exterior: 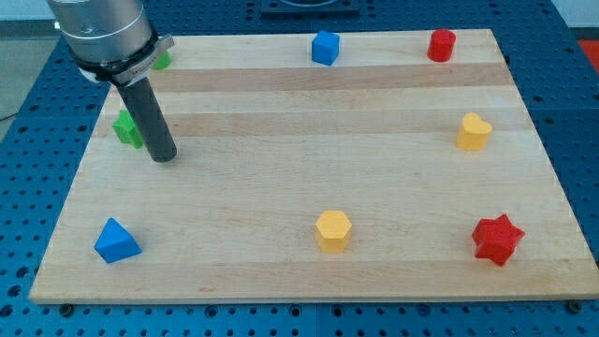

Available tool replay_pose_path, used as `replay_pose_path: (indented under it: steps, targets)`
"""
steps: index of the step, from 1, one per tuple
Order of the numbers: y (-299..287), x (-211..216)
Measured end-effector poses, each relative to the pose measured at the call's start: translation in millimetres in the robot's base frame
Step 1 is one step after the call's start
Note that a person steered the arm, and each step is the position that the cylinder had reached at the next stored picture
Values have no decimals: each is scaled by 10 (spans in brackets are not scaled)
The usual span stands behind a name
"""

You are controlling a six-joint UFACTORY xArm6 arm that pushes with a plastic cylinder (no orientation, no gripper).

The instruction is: Point your arm to the yellow heart

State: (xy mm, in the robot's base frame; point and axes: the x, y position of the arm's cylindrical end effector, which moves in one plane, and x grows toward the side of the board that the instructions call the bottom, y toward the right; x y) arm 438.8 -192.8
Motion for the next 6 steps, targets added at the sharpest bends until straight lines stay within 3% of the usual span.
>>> replay_pose_path:
  steps: [2,4,6]
  targets:
    - [56,0]
    - [1522,46]
    - [3096,497]
